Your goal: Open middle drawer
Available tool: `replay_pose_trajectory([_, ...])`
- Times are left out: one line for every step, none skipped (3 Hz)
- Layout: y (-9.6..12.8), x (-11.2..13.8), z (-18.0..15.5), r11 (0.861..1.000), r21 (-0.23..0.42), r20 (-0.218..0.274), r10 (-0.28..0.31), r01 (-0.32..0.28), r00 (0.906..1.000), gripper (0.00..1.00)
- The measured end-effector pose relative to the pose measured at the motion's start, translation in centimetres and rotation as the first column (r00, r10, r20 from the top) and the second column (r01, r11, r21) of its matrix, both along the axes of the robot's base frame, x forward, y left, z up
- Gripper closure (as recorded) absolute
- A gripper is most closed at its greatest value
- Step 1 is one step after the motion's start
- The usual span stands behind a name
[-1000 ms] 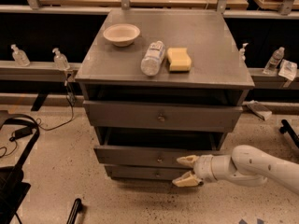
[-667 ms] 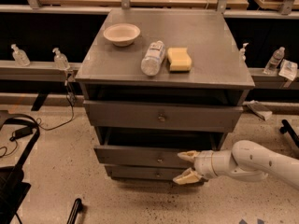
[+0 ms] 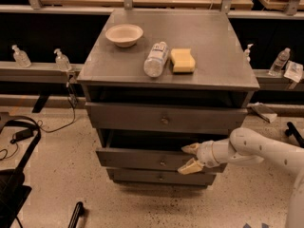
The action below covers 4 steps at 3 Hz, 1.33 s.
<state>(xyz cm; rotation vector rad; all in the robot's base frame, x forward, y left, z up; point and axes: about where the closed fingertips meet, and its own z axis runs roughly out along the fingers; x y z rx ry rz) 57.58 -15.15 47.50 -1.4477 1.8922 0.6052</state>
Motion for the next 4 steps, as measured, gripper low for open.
replay_pose_trajectory([-0.3,2.0,-1.6,0.999,-0.031,-0.021,-0.019,0.019,0.9996,0.39])
replay_pose_trajectory([-0.4,2.7,-3.1,0.998,-0.061,-0.051,-0.033,0.03,0.9982,0.43])
replay_pose_trajectory([-0.3,1.6,-4.5,0.997,-0.077,-0.084,-0.034,0.028,0.9959,0.43])
replay_pose_trajectory([-0.3,1.5,-4.5,0.997,-0.077,-0.085,-0.034,0.027,0.9958,0.43])
